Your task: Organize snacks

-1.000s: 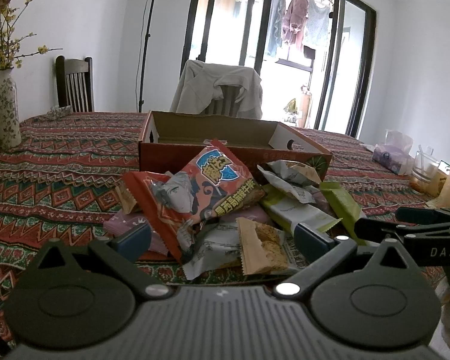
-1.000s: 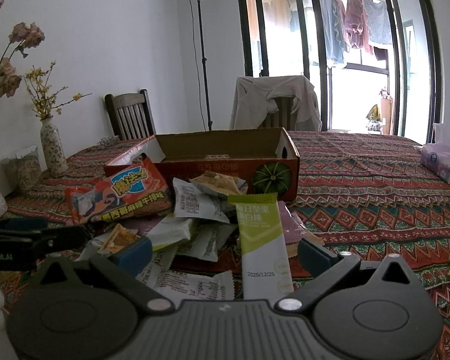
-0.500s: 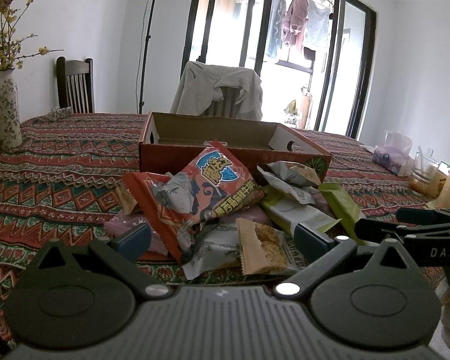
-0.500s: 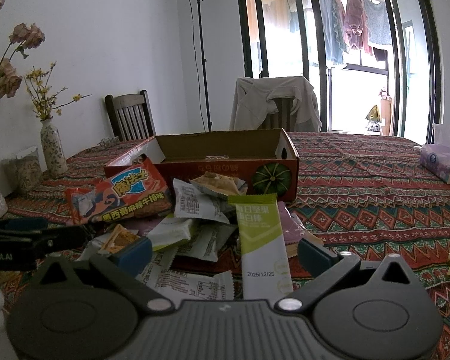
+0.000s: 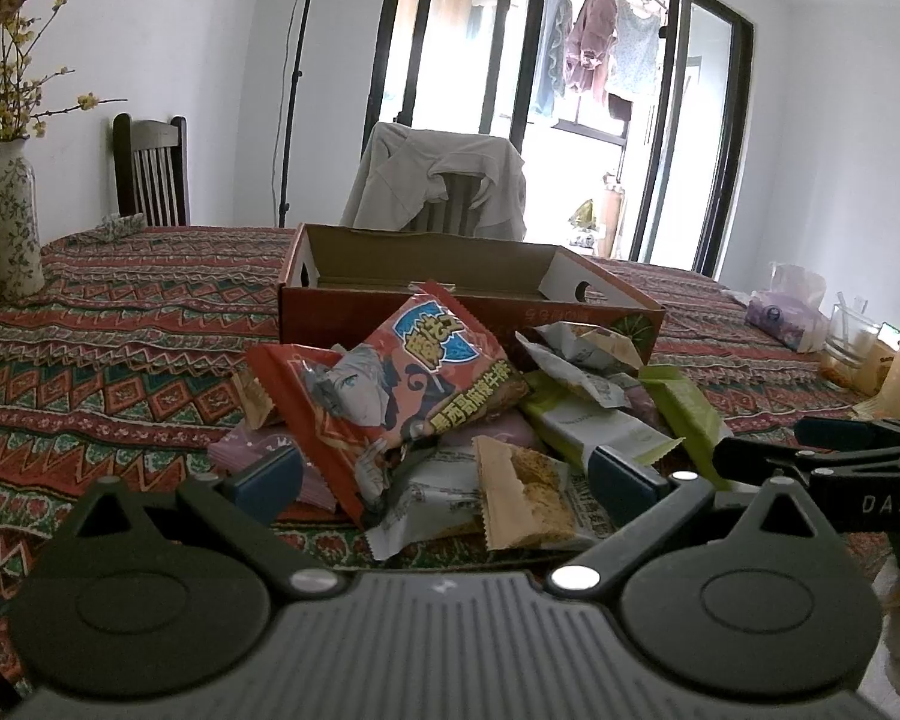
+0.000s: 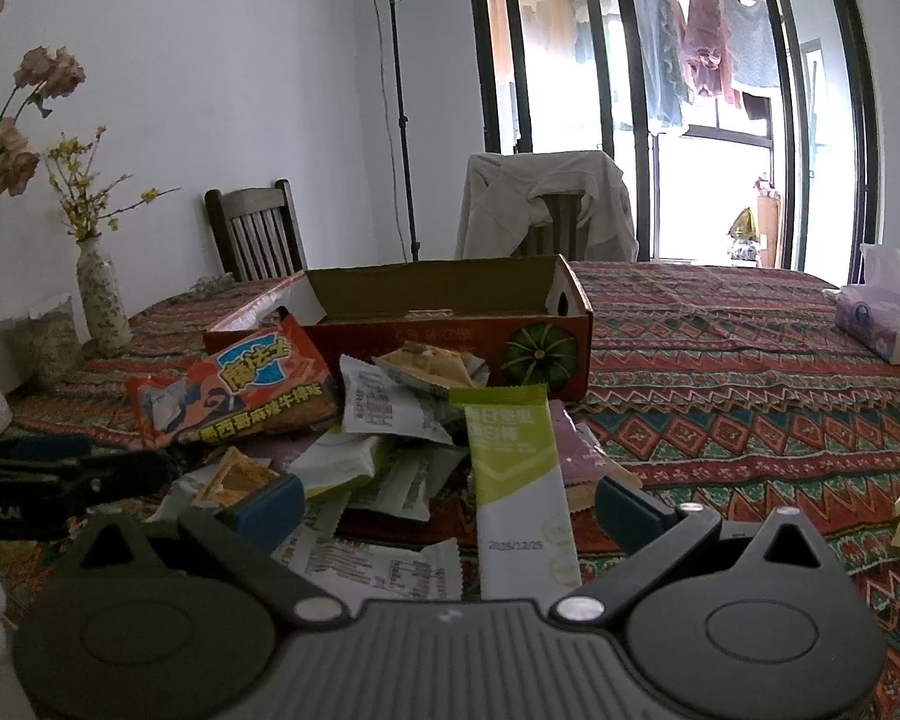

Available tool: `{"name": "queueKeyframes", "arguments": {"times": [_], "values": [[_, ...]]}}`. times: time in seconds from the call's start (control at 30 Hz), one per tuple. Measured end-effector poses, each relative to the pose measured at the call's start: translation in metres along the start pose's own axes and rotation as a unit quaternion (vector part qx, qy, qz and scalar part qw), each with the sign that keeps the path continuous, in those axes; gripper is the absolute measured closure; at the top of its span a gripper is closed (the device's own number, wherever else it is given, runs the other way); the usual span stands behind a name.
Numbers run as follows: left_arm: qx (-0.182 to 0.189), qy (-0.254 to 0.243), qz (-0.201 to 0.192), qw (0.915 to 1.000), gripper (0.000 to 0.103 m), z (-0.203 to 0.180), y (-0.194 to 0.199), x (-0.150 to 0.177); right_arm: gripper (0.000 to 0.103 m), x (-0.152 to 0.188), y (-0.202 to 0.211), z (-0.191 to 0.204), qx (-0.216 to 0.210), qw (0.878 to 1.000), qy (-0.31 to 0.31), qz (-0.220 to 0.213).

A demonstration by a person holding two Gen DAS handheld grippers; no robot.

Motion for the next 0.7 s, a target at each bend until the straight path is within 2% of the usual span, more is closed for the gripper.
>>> {"name": "queueKeyframes", "arguments": {"times": [0.1, 0.17, 0.27, 0.33, 0.57, 0.7], "values": [[-0.001, -0.001, -0.001, 1.0, 0.0, 0.0, -0.001, -0.001, 0.002, 0.0, -0.002, -0.003, 0.007, 1.0, 0.003, 0.001], [-0.004, -0.002, -0.001, 1.0, 0.0, 0.002, -0.002, 0.0, 0.007, 0.0, -0.003, -0.007, 0.014, 1.0, 0.001, 0.003], [-0.008, -0.001, -0.001, 1.0, 0.0, 0.004, -0.004, 0.0, 0.02, 0.002, -0.009, -0.014, 0.019, 1.0, -0.002, 0.01], [-0.011, -0.001, 0.001, 0.9999, 0.0, 0.005, -0.006, 0.0, 0.033, 0.003, -0.013, -0.017, 0.02, 1.0, -0.003, 0.018], [-0.02, -0.002, 0.007, 0.9998, 0.0, 0.008, -0.01, 0.002, 0.045, 0.011, -0.039, -0.026, 0.017, 0.998, -0.006, 0.054], [-0.028, -0.004, 0.009, 0.9996, 0.0, 0.011, -0.012, 0.002, 0.06, 0.013, -0.047, -0.03, 0.012, 0.998, -0.019, 0.063]]}}
Point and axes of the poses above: each gripper's, at about its wrist camera, not at the fingertips, and y roughly against the way its jaws point, z to its left, x to its underside, the point moved 1 cm from there along -y, roughly the way its jaws point, and after that the axes turned 11 degrees about -z, right-handed, at the moved point
